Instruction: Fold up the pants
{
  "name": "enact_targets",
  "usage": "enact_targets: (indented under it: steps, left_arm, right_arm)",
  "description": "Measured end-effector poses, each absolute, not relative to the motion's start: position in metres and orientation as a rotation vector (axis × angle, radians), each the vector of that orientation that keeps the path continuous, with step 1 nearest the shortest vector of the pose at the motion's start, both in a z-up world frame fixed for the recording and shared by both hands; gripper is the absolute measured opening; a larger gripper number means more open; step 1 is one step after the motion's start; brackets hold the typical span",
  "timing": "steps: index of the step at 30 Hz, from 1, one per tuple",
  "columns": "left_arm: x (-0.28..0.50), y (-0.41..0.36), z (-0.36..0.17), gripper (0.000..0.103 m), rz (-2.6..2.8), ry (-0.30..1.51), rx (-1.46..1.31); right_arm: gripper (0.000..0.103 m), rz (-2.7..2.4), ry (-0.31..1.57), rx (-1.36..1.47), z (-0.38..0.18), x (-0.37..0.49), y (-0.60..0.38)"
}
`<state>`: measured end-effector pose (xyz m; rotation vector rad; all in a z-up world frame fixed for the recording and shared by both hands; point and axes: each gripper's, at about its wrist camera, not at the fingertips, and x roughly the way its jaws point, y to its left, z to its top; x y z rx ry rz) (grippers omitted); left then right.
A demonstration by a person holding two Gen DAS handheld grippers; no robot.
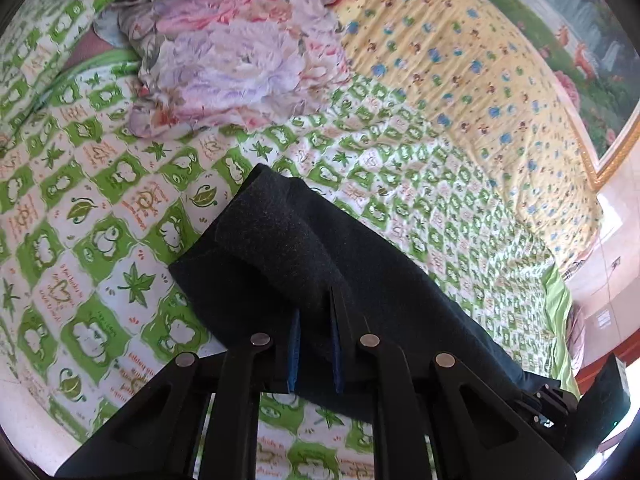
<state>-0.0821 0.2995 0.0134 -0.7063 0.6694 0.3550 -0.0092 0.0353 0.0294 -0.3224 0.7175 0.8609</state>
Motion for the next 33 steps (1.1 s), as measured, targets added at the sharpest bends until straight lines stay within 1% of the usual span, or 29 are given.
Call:
enact_targets:
  steps: [5,11,14,15,18,23,24,29,33]
  left_arm:
    - [-0.097,0.293,0.008,0.011,0.378,0.688,-0.664]
    - [-0.099,0.306,-0.027,0.012,0.416,0.741,-0.689]
    - [-0.099,0.305,-0.033,0.017,0.429,0.757,-0.672]
    - [-0.100,0.303,-0.032,0.019,0.430,0.757,-0.668]
    - [-0.106,0.301,-0.026,0.035,0.468,0.752,-0.652]
    - [-0.117,0.309,-0.020,0.045,0.481,0.726,-0.688]
    - [-0.117,0.311,-0.022,0.049,0.483,0.733,-0.701]
    - [-0.116,0.320,-0.031,0.049,0.483,0.746,-0.746]
    - [-0.112,0.325,-0.034,0.052,0.475,0.745,-0.774]
  right_arm:
    - [0.011,0.892,0.746,-0.329,0.024,-0.020,0.035]
    - [0.011,0.886,0.805,-0.378,-0.006,-0.022,0.048]
    - [0.016,0.879,0.851,-0.346,-0.017,-0.016,0.047]
    - [0.021,0.881,0.858,-0.336,-0.019,-0.015,0.046]
    - [0.026,0.886,0.851,-0.342,-0.015,-0.018,0.045]
    - [0.026,0.916,0.837,-0.243,0.004,-0.015,0.033]
    - [0.026,0.917,0.834,-0.210,0.009,-0.011,0.029]
    - [0.026,0.862,0.820,-0.045,0.027,0.025,0.008]
    - [0.026,0.820,0.884,0.119,0.026,0.074,-0.009]
